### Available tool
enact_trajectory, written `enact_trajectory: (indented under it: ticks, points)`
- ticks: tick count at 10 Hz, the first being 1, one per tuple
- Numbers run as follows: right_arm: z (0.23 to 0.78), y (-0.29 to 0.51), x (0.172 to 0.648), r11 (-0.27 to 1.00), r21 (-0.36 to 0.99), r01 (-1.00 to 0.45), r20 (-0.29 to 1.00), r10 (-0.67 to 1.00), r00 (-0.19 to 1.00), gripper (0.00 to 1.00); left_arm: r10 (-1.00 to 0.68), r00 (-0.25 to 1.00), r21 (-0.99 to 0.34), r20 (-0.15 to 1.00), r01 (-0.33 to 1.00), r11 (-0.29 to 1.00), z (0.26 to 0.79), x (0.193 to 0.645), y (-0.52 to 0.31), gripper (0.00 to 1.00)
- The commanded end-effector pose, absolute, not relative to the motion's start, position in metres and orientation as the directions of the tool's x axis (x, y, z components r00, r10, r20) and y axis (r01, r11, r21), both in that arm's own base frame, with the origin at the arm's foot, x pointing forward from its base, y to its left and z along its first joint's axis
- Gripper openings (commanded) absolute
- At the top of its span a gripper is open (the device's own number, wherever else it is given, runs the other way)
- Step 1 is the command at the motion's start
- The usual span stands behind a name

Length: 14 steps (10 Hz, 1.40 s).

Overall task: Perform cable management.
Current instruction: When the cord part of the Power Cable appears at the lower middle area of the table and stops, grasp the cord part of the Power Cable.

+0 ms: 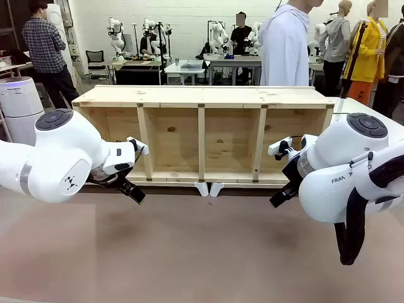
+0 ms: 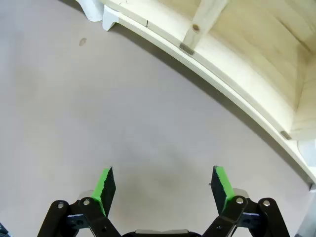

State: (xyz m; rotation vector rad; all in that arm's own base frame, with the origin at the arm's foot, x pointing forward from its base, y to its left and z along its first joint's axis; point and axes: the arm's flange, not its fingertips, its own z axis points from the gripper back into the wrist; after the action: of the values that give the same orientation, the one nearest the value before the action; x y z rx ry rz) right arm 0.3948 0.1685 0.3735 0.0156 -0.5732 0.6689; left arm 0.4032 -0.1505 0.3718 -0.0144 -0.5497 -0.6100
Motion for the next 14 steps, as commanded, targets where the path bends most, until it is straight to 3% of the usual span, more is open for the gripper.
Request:
enact_trajectory:
  ticks: [1, 10, 14]
  points:
    - [0.373, 0.169, 0.395, 0.79, -0.166, -0.59, 0.507, 0.581, 0.636, 1.0, -0.54, 0.681, 0.146, 0.494, 0.548, 0.824, 0.372, 0.403, -0.151, 1.0]
    - [0.377, 0.166, 0.392, 0.775, -0.175, -0.608, 0.505, 0.601, 0.62, 1.0, -0.544, 0.679, 0.148, 0.493, 0.55, 0.822, 0.372, 0.403, -0.152, 1.0]
    - [0.399, 0.149, 0.356, 0.814, -0.185, -0.55, 0.531, 0.554, 0.641, 1.0, -0.488, 0.691, 0.128, 0.533, 0.504, 0.854, 0.399, 0.359, -0.134, 1.0]
